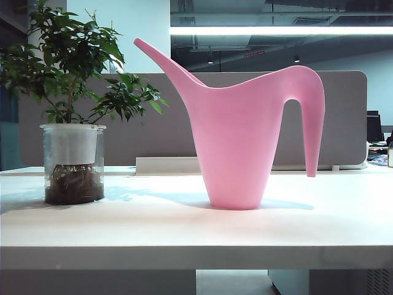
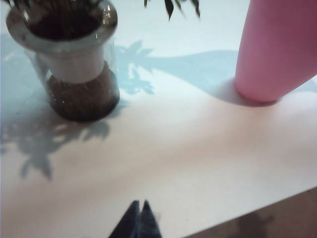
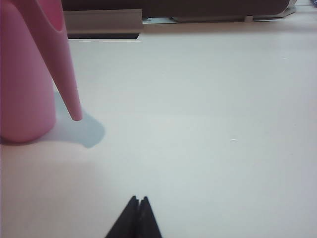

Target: Pick up the watering can from the table, water the potted plant, and put the can back.

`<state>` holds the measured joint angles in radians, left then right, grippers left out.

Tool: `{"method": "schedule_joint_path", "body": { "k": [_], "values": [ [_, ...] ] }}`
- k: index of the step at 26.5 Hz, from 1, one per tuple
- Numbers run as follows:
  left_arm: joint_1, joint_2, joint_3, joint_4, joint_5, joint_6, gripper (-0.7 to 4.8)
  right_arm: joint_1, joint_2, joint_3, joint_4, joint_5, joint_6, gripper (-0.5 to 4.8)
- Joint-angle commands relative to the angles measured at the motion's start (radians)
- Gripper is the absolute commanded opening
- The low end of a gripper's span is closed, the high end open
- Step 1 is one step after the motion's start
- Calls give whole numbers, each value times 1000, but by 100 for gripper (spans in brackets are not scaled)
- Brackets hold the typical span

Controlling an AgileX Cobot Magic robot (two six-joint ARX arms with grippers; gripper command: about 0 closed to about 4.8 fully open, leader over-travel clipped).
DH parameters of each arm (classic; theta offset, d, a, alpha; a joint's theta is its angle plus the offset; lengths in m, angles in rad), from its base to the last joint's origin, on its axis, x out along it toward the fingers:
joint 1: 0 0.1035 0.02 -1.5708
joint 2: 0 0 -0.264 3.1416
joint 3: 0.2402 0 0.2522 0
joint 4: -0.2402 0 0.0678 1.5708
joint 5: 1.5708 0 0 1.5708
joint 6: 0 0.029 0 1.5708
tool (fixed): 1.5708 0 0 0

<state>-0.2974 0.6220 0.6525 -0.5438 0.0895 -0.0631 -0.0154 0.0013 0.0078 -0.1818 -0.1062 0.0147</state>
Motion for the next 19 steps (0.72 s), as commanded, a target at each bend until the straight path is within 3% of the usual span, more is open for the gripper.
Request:
{"method": "schedule_joint_path", "body": {
  "k": [1, 3, 4, 10, 13, 19],
  "values": [
    [0, 28, 129, -189, 12, 13, -5, 0, -1, -7, 14, -1, 4, -5],
    [0, 40, 209, -277, 12, 19, -5, 0, -1, -7, 14, -1, 4, -5],
    [0, 40, 272, -303, 23, 61, -5, 0, -1, -7, 14, -1, 4, -5],
    [0, -21, 426, -303, 142, 153, -5, 0, -1, -7, 14, -1, 4, -5],
    [0, -43, 453, -338, 162, 208, -5, 0, -1, -7, 14, -1, 4, -5],
    [0, -47, 452, -478, 159, 212, -5, 0, -1, -7, 14, -1, 4, -5]
  ]
}}
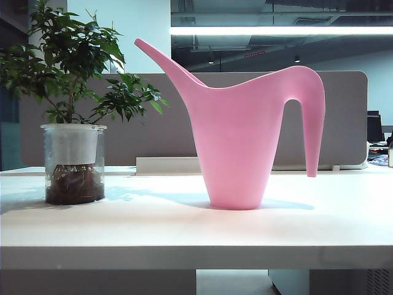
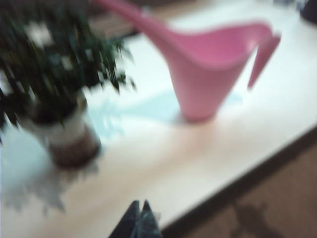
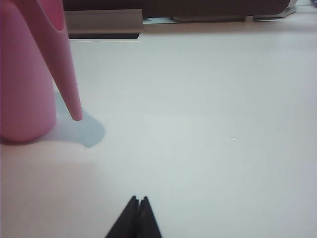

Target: Pick up the watering can from the table, water the potted plant, and put the can back.

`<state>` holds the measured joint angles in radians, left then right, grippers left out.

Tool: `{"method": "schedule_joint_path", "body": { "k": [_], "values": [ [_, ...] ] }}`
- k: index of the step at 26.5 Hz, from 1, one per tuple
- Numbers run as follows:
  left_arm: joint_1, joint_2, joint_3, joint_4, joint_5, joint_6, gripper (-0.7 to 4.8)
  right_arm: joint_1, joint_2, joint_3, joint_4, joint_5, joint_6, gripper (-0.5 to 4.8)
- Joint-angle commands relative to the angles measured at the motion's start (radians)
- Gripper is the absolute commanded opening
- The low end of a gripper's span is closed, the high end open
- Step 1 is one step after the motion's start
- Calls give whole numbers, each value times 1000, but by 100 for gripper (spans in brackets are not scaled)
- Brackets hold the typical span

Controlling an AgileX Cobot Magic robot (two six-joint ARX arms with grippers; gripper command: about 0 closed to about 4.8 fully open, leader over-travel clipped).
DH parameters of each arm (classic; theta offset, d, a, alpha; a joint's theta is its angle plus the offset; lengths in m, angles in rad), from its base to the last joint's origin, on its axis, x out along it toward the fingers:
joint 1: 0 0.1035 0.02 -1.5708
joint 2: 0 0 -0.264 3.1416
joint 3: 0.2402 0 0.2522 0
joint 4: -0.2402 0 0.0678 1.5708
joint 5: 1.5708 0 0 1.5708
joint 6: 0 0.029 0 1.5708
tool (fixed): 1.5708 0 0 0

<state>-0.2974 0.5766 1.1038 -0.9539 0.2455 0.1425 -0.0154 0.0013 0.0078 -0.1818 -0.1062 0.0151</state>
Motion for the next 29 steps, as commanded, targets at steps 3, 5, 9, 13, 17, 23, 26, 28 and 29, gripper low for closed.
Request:
{"method": "schedule_joint_path", "body": {
  "k": [3, 5, 9, 13, 17, 23, 26, 28, 29],
  "values": [
    [0, -2, 1, -87, 3, 7, -5, 0, -1, -7, 14, -1, 4, -5],
    [0, -2, 1, -85, 3, 7, -5, 0, -1, -7, 14, -1, 4, -5],
    [0, -2, 1, -85, 3, 7, -5, 0, -1, -7, 14, -1, 4, -5],
    [0, -2, 1, -85, 3, 7, -5, 0, -1, -7, 14, -1, 4, -5],
    [0, -2, -1, -85, 3, 7, -5, 0, -1, -7, 14, -1, 4, -5],
    [0, -2, -2, -85, 3, 7, -5, 0, -1, -7, 14, -1, 4, -5],
    [0, -2, -2, -85, 3, 7, -5, 1, -1, -7, 14, -8, 5, -5],
    [0, -2, -2, -85, 3, 7, -5, 1, -1, -7, 14, -8, 5, -5],
    [0, -2, -2, -85, 3, 7, -5, 1, -1, -7, 14, -8, 5, -5]
  ]
}}
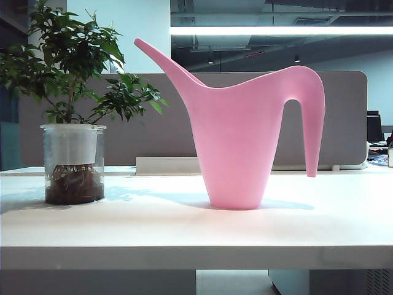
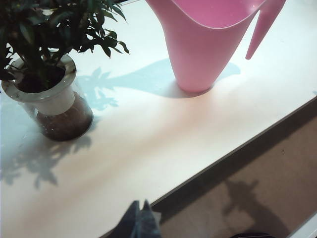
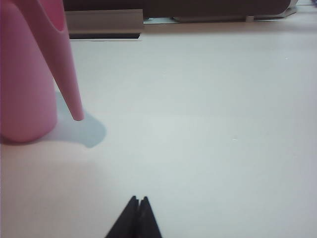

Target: Pick up the watering can from the table, water the potted plant, and put the can back.

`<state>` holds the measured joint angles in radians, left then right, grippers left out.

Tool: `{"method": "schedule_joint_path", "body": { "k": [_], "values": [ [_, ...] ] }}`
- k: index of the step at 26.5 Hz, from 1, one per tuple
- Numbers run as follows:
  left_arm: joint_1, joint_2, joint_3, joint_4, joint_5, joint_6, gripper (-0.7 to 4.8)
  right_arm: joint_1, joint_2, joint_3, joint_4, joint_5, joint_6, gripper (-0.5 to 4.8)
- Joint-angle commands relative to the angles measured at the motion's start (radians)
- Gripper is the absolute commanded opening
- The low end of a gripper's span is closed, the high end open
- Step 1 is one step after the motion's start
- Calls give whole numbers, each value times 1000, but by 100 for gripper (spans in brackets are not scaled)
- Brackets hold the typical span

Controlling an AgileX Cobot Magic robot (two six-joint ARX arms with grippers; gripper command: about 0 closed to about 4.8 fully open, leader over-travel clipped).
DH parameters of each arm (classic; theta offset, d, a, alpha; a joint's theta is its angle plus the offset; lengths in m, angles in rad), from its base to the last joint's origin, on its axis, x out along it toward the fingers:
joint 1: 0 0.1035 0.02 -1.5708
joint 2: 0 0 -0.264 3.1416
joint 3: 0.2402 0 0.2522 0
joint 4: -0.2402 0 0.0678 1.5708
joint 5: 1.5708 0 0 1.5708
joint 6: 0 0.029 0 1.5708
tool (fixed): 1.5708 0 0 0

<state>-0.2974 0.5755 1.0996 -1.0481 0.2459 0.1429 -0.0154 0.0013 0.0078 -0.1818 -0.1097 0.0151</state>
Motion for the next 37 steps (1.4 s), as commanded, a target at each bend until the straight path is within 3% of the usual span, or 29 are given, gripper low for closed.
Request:
{"method": "schedule_joint_path", "body": {
  "k": [1, 4, 5, 6, 9, 12, 14, 15, 16, 18, 19, 21, 24, 27, 30, 31, 34, 37],
  "values": [
    [0, -1, 3, 9, 2, 6, -5, 1, -1, -7, 14, -4, 5, -5],
    [0, -1, 3, 9, 2, 6, -5, 1, -1, -7, 18, 0, 3, -6],
    [0, -1, 3, 9, 2, 6, -5, -1, -1, -7, 29, 62, 5, -6],
    [0, -1, 3, 9, 2, 6, -5, -1, -1, -7, 35, 90, 29, -6],
    [0, -1, 3, 9, 2, 6, -5, 0, -1, -7, 92, 45, 160, -6],
    [0, -1, 3, 9, 2, 6, -5, 2, -1, 1, 306, 23, 340, 22],
    [0, -1, 3, 9, 2, 6, -5, 2, 0, 20, 496, 25, 350, 90],
    [0, -1, 3, 9, 2, 6, -5, 2, 4, 38, 528, 35, 348, 90],
    [0, -1, 3, 9, 2, 6, -5, 0, 11, 66, 517, 41, 333, 89],
    [0, -1, 3, 9, 2, 6, -5, -2, 48, 155, 398, 31, 167, 89],
    [0, -1, 3, 9, 2, 6, -5, 3, 112, 242, 291, 33, -92, 84],
    [0, -1, 3, 9, 2, 6, -5, 4, 232, 320, 301, 96, -283, 84],
    [0, -1, 3, 9, 2, 6, -5, 4, 380, 330, 420, 203, -237, 85],
    [0, -2, 3, 9, 5, 6, -5, 28, 510, 329, 474, 210, -150, 85],
    [0, -1, 3, 10, 2, 6, -5, 113, 629, 311, 565, 296, -80, 85],
    [0, -1, 3, 10, 2, 6, -5, 217, 703, 288, 668, 420, -77, 85],
    [0, -2, 3, 10, 3, 6, -5, 478, 829, 245, 841, 629, -71, 86],
    [0, -2, 3, 10, 3, 6, -5, 616, 946, 239, 941, 758, -71, 92]
  ]
}}
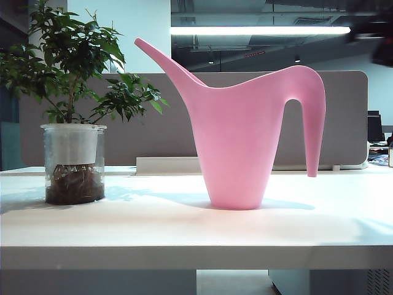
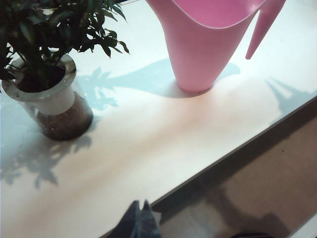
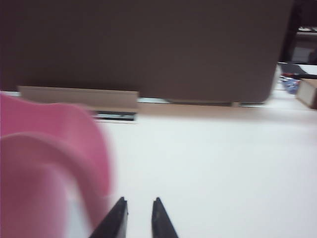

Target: Pick up the watering can from the table, water the potted plant, and put the can back.

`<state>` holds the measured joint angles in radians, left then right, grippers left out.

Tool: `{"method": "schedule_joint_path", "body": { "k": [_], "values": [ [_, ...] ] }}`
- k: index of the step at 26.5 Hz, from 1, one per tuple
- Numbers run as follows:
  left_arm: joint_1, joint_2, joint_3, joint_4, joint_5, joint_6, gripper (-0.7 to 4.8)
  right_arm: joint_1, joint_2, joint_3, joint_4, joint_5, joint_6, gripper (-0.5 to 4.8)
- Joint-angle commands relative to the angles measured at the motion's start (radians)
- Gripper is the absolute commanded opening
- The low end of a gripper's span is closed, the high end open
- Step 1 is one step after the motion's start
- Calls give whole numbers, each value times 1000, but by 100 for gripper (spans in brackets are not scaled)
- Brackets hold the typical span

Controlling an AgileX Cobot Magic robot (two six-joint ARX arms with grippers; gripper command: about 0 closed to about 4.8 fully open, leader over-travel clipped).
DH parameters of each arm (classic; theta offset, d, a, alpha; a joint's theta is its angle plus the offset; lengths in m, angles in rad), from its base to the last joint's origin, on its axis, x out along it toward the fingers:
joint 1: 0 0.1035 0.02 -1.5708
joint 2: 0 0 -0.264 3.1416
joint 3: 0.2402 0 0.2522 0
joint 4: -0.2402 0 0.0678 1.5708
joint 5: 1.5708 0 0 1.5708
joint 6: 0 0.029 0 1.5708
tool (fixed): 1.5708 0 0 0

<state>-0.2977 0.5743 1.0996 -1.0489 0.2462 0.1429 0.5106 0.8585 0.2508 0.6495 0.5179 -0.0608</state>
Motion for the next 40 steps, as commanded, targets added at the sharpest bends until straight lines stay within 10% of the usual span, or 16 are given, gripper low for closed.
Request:
{"method": "schedule_joint_path", "body": {
  "k": [1, 9, 24, 36, 40],
  "values": [
    [0, -1, 3, 10, 2, 6, -5, 126, 143, -4, 159, 156, 6, 97],
    [0, -2, 3, 10, 2, 6, -5, 171, 633, 14, 735, 220, 5, 224],
    [0, -2, 3, 10, 2, 6, -5, 82, 806, 171, 698, 169, 9, 316],
    [0, -2, 3, 10, 2, 6, -5, -3, 887, 267, 646, 63, 15, 314],
    [0, -2, 3, 10, 2, 6, -5, -3, 890, 278, 638, 66, 15, 143]
  ]
}}
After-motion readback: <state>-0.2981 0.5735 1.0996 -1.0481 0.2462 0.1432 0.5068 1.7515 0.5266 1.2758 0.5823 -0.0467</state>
